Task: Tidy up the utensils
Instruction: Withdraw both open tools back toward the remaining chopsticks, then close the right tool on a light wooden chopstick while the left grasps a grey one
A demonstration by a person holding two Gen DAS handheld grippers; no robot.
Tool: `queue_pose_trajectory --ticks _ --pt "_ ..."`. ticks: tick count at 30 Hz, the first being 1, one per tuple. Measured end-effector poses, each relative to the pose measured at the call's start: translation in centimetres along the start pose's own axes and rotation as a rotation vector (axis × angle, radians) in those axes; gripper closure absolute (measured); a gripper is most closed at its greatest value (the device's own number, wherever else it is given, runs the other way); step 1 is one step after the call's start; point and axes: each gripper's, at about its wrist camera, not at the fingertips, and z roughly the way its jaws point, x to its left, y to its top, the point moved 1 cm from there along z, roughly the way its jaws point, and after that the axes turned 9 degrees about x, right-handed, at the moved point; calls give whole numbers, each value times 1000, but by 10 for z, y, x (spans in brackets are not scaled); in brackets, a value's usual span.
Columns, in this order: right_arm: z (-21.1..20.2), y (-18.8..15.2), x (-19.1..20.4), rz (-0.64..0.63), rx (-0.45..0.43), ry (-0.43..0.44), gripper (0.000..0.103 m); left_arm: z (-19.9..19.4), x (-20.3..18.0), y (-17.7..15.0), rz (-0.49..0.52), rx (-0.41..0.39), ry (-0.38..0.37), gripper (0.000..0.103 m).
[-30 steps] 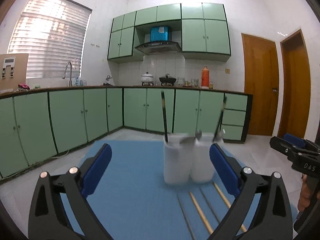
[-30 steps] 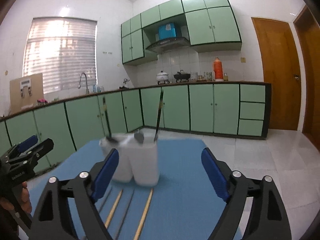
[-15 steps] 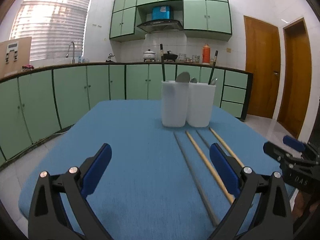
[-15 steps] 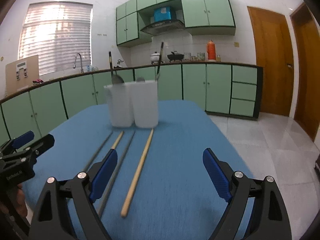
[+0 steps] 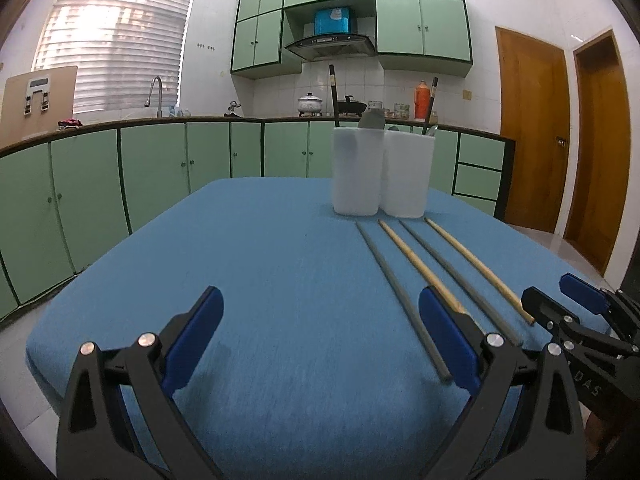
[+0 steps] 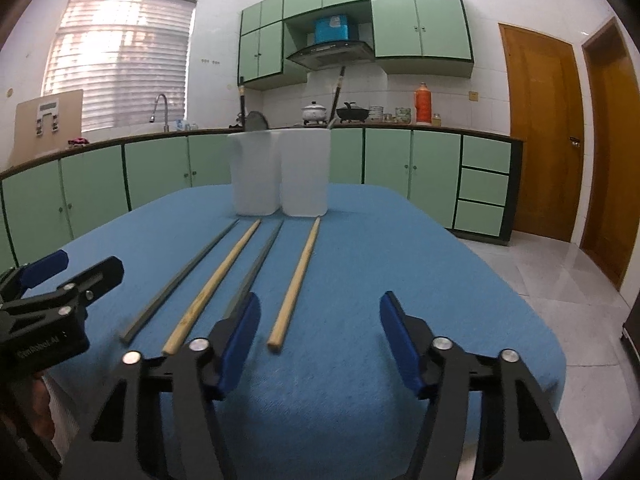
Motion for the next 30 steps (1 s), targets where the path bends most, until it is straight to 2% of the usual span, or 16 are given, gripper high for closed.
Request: queue_pose_trajectory --ticks 7,19,25,30 --pt "5 -8 9 -30 -7 -9 70 -4 3 -7 1 -2 -2 8" --pt "5 -13 18 -44 -37 -11 95 -5 3 -10 -5 -7 -5 8" --pt "3 -11 12 -11 -40 -6 96 -7 2 -13 -12 -10 -11 8" --pt "-5 -11 6 9 -61 -35 96 -12 -7 -15 -8 -13 -25 8"
